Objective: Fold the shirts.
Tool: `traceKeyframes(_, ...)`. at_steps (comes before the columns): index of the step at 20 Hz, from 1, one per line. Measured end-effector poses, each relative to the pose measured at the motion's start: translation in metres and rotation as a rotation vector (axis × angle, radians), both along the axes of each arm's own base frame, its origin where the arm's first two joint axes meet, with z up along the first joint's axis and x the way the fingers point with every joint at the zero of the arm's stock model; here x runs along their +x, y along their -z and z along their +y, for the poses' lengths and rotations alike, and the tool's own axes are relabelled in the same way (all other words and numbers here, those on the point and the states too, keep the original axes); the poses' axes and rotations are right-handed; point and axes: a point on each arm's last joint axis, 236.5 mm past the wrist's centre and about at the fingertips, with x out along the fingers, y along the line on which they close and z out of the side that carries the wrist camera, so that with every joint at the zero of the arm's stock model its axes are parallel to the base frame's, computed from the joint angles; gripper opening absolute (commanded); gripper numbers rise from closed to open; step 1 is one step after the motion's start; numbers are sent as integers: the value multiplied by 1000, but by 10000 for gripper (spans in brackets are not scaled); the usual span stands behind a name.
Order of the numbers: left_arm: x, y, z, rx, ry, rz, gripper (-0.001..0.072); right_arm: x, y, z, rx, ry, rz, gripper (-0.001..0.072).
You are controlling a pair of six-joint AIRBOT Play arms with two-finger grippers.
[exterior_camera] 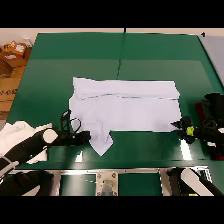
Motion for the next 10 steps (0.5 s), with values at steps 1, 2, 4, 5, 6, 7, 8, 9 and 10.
traceKeyframes(1, 1, -1, -2, -5, 3, -3, 29, 2, 2, 0, -3, -2, -9, 14)
traceKeyframes(2, 1, -4, -3, -1, 22, -10, 29, 7, 1, 1, 0, -5, -25, 14)
traceKeyframes(4, 0, -11, -2, 10, 74, 3, 28, 11, -1, 3, -6, -34, -46, 14)
traceKeyframes(5, -2, -15, 0, 26, 112, 13, 28, 12, -2, 3, -8, -52, -50, 14)
traceKeyframes(6, -3, -19, 5, 51, 157, 23, 28, 11, -4, 4, -9, -76, -48, 14)
traceKeyframes(7, -6, -24, 9, 77, 200, 35, 28, 9, -5, 6, -8, -102, -40, 14)
traceKeyframes(8, -7, -29, 16, 112, 247, 45, 28, 5, -7, 7, -9, -134, -28, 14)
traceKeyframes(9, -8, -35, 21, 142, 288, 54, 28, 1, -8, 8, -14, -160, -12, 14)
traceKeyframes(10, -9, -42, 27, 172, 326, 60, 28, -5, -11, 7, -27, -183, 8, 14)
